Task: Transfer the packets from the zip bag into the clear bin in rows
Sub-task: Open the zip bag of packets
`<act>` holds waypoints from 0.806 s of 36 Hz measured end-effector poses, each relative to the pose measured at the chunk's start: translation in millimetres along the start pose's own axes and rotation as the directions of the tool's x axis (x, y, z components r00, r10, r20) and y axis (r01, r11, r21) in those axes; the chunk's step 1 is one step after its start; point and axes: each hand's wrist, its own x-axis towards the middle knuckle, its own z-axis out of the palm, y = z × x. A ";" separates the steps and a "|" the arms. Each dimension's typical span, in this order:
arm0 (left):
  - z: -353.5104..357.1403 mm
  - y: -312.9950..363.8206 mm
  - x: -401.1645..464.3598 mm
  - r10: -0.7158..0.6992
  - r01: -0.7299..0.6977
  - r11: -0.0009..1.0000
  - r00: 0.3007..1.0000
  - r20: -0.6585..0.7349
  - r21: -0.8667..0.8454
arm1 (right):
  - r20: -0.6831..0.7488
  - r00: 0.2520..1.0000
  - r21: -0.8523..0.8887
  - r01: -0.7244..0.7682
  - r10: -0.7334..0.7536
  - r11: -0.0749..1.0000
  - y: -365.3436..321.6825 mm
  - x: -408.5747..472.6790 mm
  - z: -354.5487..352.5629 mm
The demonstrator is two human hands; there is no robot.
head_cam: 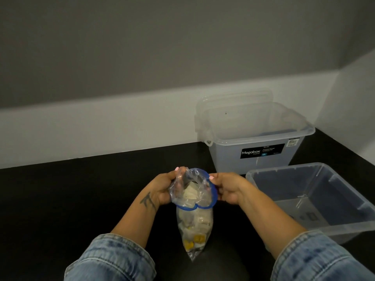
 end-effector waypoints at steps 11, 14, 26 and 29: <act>3.3 4.8 -4.6 0.080 -0.039 0.954 0.989 -0.127 0.297 | -0.134 0.986 0.037 0.106 -0.100 0.994 4.7 1.1 7.9; 20.4 11.4 -14.0 0.246 -0.103 0.803 0.954 -0.169 0.586 | -0.196 0.959 -0.181 0.169 -0.204 0.969 -2.6 -3.0 12.6; 37.7 2.3 -21.7 0.512 0.064 -0.233 0.856 0.067 0.970 | 0.065 0.791 -0.972 0.188 -0.609 0.141 -6.2 -8.4 26.6; 38.1 14.1 -26.6 0.373 0.185 -0.196 0.922 -0.101 0.963 | -0.016 0.830 -0.951 0.159 -0.557 0.265 -11.3 -5.4 19.1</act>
